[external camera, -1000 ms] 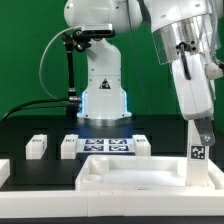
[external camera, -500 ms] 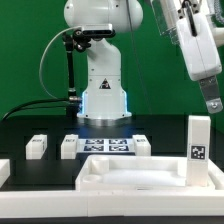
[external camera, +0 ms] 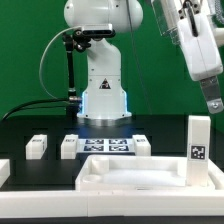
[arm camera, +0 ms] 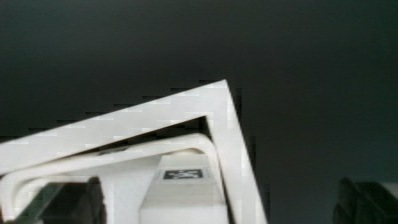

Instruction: Assemble desk

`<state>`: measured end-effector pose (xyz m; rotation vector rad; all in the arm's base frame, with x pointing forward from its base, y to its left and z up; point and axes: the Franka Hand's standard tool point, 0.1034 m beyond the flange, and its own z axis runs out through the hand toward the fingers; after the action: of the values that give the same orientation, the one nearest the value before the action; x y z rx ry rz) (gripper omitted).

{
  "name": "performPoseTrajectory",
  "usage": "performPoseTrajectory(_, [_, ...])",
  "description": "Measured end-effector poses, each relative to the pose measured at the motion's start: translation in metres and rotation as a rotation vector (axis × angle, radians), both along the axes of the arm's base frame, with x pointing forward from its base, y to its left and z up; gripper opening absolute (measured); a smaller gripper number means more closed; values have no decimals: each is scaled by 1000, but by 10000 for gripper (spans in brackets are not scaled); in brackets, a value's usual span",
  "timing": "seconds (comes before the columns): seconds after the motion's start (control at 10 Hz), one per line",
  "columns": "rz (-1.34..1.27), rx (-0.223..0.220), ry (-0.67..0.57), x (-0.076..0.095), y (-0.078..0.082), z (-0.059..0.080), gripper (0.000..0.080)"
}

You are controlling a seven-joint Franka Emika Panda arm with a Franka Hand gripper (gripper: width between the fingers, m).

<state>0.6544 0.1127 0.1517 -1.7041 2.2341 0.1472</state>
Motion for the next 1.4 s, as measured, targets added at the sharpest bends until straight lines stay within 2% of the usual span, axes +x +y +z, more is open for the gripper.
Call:
performPoseTrajectory(0.1, [24,-2,-5,-8,4,6,648])
performPoseTrajectory(0.3, [173,-35,-37,-35,11,11,648])
performPoseTrajectory(0.9, [505,-103,-128,-41,14,6,648])
performPoseTrajectory(1.1, [743,-134,-145,-78,25,-14,648])
performPoseTrajectory(1.2, [815,-153,-150,-97,18,-23,648])
performPoseTrajectory(1.3, [900,-191,-169,-114,14,-33,648])
performPoseTrajectory(1.4, [977,-205,-161,-133,19,-44,648])
